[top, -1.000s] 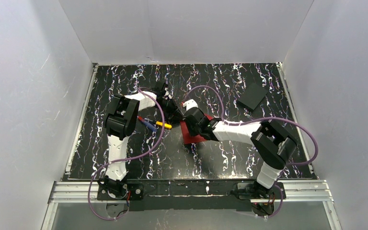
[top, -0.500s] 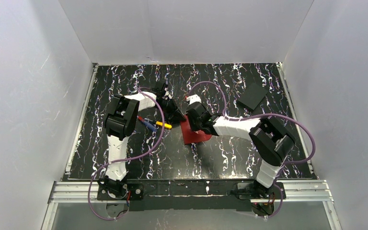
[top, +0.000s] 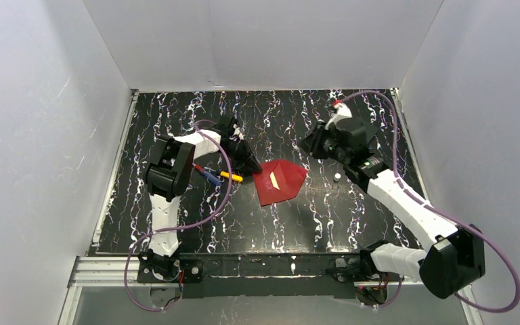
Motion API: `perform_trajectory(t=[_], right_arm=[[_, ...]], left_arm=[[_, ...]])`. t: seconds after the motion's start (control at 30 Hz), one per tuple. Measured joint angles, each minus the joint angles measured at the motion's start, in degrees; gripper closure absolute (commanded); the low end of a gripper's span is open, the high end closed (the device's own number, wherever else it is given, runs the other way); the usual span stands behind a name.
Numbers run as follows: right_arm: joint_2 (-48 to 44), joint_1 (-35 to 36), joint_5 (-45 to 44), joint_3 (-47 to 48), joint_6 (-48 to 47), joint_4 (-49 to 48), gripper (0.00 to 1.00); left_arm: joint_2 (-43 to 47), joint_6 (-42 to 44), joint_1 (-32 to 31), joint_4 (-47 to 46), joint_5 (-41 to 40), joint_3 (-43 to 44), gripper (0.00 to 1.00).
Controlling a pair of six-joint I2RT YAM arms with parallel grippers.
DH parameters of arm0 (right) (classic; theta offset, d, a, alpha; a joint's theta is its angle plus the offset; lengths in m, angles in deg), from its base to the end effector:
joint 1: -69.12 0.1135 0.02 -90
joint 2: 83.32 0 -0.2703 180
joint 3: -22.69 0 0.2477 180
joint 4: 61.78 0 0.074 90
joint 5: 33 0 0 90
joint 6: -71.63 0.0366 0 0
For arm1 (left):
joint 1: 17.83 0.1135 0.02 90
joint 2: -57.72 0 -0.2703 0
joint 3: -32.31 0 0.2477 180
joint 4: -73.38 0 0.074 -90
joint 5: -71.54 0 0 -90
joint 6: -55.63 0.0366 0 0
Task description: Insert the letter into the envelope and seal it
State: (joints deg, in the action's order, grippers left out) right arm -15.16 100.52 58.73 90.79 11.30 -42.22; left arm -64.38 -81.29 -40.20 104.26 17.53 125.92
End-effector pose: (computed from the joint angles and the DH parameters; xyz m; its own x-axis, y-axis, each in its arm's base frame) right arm 0.2310 0.1423 0.3270 -0.5188 0.2630 -0.8134 -0.3317 0.8150 0.4751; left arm 0.3933 -0.1851 0.1352 -0.9706 -0.2396 0.0213 -0.1818 0.6724 -0.7175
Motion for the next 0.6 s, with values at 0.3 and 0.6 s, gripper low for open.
perform_trajectory(t=[0.3,0.6], right_arm=[[-4.46,-14.6,8.37,-20.74,17.53,2.99,0.99],[-10.73,-23.54,13.55,-32.76,29.51,-1.14,0.87]], left_arm=[[7.37,4.33,-0.15,7.96,-3.76,-0.7,0.51],[16.26,4.94,-0.11,8.48,-4.39,-5.81,0.49]])
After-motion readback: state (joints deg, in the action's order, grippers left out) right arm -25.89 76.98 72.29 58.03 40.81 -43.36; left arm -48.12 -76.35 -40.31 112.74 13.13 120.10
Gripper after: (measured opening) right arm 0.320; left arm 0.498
